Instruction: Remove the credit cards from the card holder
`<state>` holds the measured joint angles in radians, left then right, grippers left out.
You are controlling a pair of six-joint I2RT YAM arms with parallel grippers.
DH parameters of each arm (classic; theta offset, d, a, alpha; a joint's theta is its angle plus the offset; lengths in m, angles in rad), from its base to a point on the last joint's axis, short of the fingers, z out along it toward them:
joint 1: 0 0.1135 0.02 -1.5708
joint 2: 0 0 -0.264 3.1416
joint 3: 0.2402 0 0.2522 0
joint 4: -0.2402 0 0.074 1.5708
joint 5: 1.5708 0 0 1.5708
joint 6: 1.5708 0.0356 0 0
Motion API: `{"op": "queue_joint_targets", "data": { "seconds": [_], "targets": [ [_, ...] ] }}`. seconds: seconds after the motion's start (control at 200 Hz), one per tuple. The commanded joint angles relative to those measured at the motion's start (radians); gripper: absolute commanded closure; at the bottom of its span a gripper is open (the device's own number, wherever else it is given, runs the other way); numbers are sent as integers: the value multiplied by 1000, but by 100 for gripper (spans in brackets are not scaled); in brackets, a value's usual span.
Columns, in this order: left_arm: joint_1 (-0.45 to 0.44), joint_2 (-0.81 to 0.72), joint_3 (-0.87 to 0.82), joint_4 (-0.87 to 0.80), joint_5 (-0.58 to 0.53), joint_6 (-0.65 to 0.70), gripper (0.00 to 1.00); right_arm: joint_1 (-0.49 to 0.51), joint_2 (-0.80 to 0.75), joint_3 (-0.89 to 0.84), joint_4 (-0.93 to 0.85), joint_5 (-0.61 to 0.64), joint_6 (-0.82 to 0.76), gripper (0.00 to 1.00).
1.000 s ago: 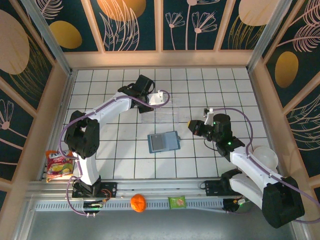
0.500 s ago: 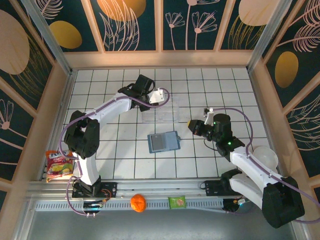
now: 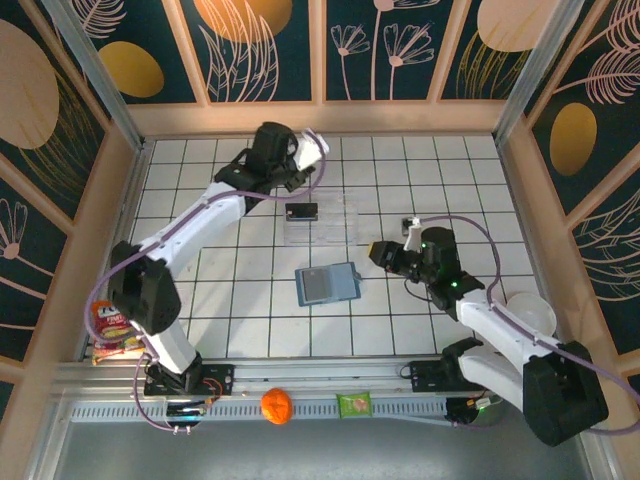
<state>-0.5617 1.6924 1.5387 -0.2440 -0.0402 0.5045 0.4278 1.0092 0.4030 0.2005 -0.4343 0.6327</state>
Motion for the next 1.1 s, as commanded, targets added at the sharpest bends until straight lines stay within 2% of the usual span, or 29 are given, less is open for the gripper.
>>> {"op": "queue_joint_targets", "data": {
  "seconds": [0.0, 0.07, 0.125, 0.145, 0.33, 0.425, 0.505, 0.601, 0.801, 1.011, 1.091],
  "targets": [
    [7, -150, -76, 245, -53, -281, 44, 92, 43, 64, -18, 62, -72, 63],
    [7, -235, -165, 347, -128, -449, 19, 176, 95, 103, -51, 124, -114, 58],
    [7, -297, -242, 402, -131, -547, 3, 238, 141, 139, -72, 156, -152, 55],
    [7, -318, -269, 416, -129, -586, 1, 261, 158, 153, -83, 172, -163, 54],
    [7, -467, -506, 474, -152, -854, 1, 445, 359, 293, -169, 320, -250, 47],
    [7, -535, -644, 495, -93, -969, 1, 517, 480, 383, -238, 419, -286, 46],
    [7, -571, -728, 466, -91, -1080, 1, 552, 569, 445, -285, 483, -303, 46],
    [8, -598, -816, 434, -67, -1136, 2, 584, 637, 488, -316, 527, -321, 47],
    [7, -698, -1002, 436, -126, -1252, 3, 622, 709, 531, -356, 585, -333, 53],
    [7, -722, -1028, 357, -160, -1275, 3, 660, 764, 553, -388, 612, -334, 52],
    [7, -711, -1043, 356, -129, -1278, 6, 660, 777, 550, -398, 629, -321, 59]
  ]
}}
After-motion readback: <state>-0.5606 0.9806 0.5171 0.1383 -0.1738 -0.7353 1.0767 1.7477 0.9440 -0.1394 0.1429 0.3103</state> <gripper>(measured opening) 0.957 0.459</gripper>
